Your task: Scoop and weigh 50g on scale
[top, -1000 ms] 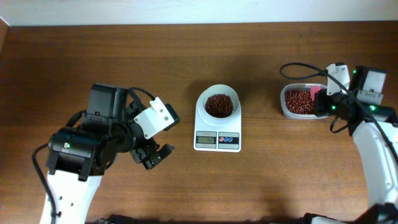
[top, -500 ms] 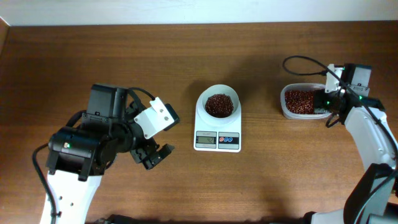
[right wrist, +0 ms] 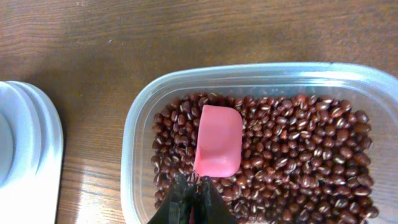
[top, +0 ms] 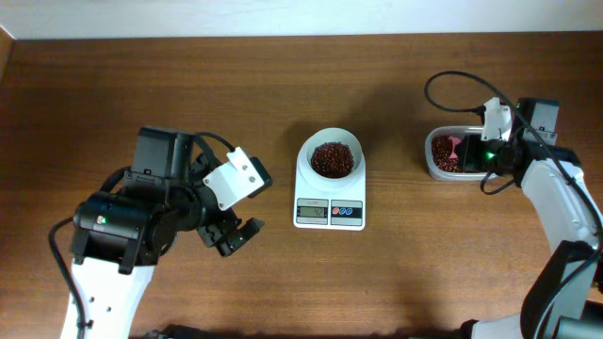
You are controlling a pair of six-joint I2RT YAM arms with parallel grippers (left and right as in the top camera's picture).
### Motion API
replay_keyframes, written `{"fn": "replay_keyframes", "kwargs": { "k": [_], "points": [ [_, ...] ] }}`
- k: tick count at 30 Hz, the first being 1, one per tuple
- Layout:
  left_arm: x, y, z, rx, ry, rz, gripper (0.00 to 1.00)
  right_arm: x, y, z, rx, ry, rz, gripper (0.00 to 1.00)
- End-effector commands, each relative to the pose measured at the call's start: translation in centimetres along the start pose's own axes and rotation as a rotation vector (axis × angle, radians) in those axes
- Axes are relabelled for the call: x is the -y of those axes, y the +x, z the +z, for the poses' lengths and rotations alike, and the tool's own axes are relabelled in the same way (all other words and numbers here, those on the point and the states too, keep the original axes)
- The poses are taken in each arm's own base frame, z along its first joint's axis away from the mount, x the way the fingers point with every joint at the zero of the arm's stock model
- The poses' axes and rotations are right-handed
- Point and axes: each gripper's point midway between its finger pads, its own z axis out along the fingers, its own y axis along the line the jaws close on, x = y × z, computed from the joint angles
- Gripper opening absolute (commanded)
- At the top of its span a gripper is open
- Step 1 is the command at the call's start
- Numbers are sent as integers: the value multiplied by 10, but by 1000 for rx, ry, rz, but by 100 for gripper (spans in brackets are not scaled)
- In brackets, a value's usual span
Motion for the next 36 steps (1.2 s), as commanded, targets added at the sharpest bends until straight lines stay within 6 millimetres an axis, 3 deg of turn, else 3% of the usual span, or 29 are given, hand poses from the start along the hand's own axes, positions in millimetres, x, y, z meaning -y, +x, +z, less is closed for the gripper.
{"fn": "replay_keyframes", "kwargs": {
  "k": [1,5,10,14,21,24,31,36],
  "points": [
    [1,0,0,8,9,14,99,-3,8,7,-39,-44,54,4],
    [1,0,0,7,8,14,99,5,8,4,-32,-66,128,4],
    [1,0,0,8,9,14,99,5,-6,-31,70,-378,268,4],
    [1,0,0,8,9,14,99,26,3,-44,72,-388,372,4],
    [1,0,0,7,9,14,99,14,-5,-59,111,-522,393,4],
    [1,0,0,7,9,14,99,-8,-9,-61,105,-606,362,4],
    [1,0,0,7,8,14,99,-112,-11,-52,13,-840,160,4],
    [1,0,0,8,9,14,99,-174,-5,-43,-44,-917,30,4]
  ]
}}
